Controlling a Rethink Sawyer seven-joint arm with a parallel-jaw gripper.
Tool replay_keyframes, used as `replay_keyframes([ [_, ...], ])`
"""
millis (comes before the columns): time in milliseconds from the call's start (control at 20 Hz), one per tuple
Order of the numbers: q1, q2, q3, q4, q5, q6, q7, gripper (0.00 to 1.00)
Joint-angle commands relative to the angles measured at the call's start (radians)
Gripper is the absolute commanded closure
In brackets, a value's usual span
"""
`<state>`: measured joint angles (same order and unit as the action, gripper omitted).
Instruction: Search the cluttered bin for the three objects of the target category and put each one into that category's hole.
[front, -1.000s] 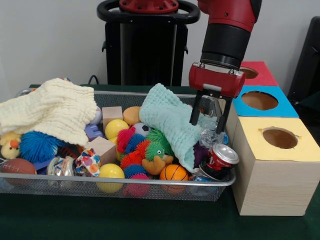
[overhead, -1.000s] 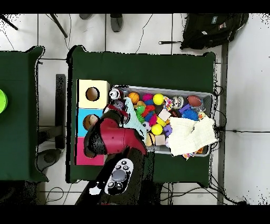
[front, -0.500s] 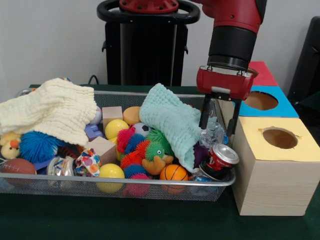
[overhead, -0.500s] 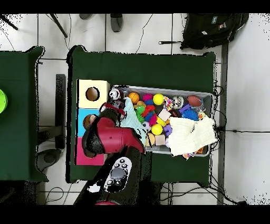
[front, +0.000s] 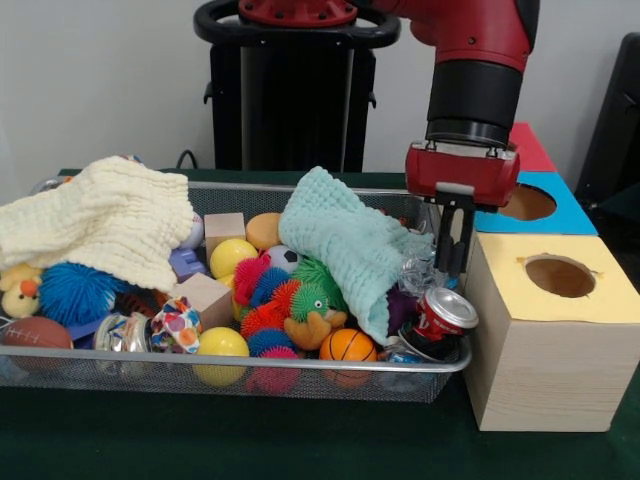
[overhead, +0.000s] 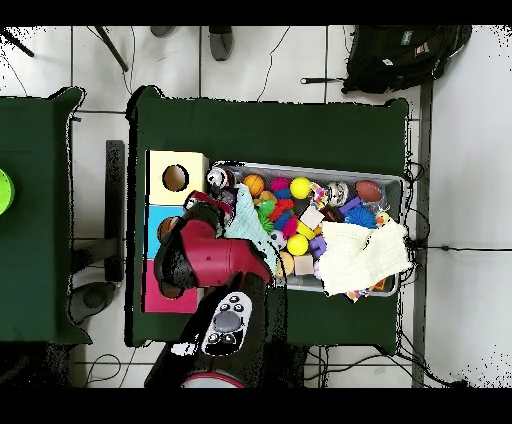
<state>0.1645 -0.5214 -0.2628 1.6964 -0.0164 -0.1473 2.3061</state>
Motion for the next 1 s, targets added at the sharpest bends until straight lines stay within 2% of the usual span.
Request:
replay_keyframes([
  [50,-0.063,0.026,0.111,-0.003,-0.029,-0.077,0.121,1.00],
  [300,-0.075,0.024,0.117,0.007,-0.039,-0.091,0.119,1.00],
  [500,-0.093,0.003,0.141,0.020,-0.060,-0.058,0.099,1.00],
  [800,-0.090,0.013,0.144,0.025,-0.047,-0.076,0.109,1.00],
  [850,-0.088,0.014,0.142,0.029,-0.040,-0.083,0.117,0.00],
  [1000,-0.097,0.009,0.164,0.028,-0.043,-0.048,0.105,0.00],
])
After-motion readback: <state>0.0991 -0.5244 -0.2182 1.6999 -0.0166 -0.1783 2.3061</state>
